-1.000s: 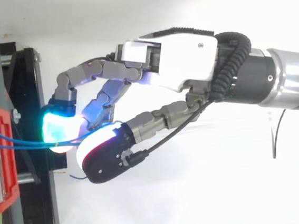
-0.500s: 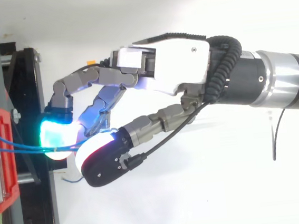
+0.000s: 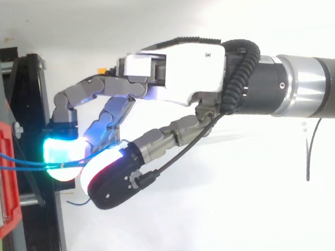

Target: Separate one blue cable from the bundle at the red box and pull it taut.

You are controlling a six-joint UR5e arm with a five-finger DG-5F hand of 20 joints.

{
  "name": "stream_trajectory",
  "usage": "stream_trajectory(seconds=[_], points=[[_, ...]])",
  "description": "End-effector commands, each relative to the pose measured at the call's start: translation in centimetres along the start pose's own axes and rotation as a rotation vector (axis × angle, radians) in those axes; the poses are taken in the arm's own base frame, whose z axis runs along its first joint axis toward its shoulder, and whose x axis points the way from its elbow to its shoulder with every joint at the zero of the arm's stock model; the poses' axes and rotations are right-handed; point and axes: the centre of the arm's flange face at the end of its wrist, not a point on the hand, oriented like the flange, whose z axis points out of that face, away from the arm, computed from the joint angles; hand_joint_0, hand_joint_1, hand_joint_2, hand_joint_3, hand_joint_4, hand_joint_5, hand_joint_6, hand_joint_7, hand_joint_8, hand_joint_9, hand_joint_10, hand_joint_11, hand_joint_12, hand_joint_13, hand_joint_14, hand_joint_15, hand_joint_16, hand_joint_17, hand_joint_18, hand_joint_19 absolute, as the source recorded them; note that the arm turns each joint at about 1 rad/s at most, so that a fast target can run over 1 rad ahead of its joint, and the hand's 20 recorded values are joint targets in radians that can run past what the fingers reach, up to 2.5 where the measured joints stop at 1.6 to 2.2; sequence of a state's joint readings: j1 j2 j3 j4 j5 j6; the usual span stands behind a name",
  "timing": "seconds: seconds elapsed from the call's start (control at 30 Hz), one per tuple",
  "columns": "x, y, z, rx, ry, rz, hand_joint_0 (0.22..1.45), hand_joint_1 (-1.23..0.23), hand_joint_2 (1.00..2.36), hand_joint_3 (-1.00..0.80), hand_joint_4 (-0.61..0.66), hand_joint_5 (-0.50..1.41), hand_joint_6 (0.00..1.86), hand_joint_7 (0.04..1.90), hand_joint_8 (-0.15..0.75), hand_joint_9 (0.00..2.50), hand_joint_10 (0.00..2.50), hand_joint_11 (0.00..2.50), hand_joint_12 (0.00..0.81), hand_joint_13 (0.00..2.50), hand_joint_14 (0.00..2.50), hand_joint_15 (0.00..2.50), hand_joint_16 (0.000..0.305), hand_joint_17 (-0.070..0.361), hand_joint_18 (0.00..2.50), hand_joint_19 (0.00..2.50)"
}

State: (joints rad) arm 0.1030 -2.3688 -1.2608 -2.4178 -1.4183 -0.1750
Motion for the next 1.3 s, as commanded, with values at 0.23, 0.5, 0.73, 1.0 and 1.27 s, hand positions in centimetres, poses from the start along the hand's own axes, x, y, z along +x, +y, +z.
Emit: stream_trajectory(seconds=[0.23,0.5,0.73,1.0,1.27], points=[[-0.15,0.4,0.33,-0.005,0.009,0.0,0.71,-0.68,1.02,-0.25,0.27,-0.12,0.54,1.27,0.39,0.98,0.02,0.81,0.44,1.1,0.03,0.72,0.067,0.15,0.99,0.8],[-0.29,0.21,0.25,-0.003,0.014,0.003,0.72,-0.7,1.02,-0.24,0.26,-0.16,0.66,1.09,0.386,0.97,0.02,0.85,0.442,1.11,0.02,0.74,0.067,0.15,1.0,0.81],[-0.31,0.32,0.27,-0.005,0.014,0.004,0.69,-0.75,1.01,-0.28,0.25,-0.19,0.8,0.92,0.389,0.97,0.02,0.91,0.446,1.12,0.03,0.75,0.067,0.152,1.02,0.82],[-0.31,0.32,0.27,-0.005,0.014,0.004,0.68,-0.74,1.01,-0.33,0.25,-0.2,0.84,0.88,0.399,0.98,0.02,0.94,0.452,1.15,0.03,0.78,0.068,0.153,1.05,0.81],[-0.42,0.25,0.3,-0.004,0.012,0.003,0.69,-0.8,1.02,-0.14,0.08,-0.21,0.94,0.99,0.399,1.02,0.02,1.11,0.45,1.18,0.03,0.82,0.067,0.151,1.1,0.83]])
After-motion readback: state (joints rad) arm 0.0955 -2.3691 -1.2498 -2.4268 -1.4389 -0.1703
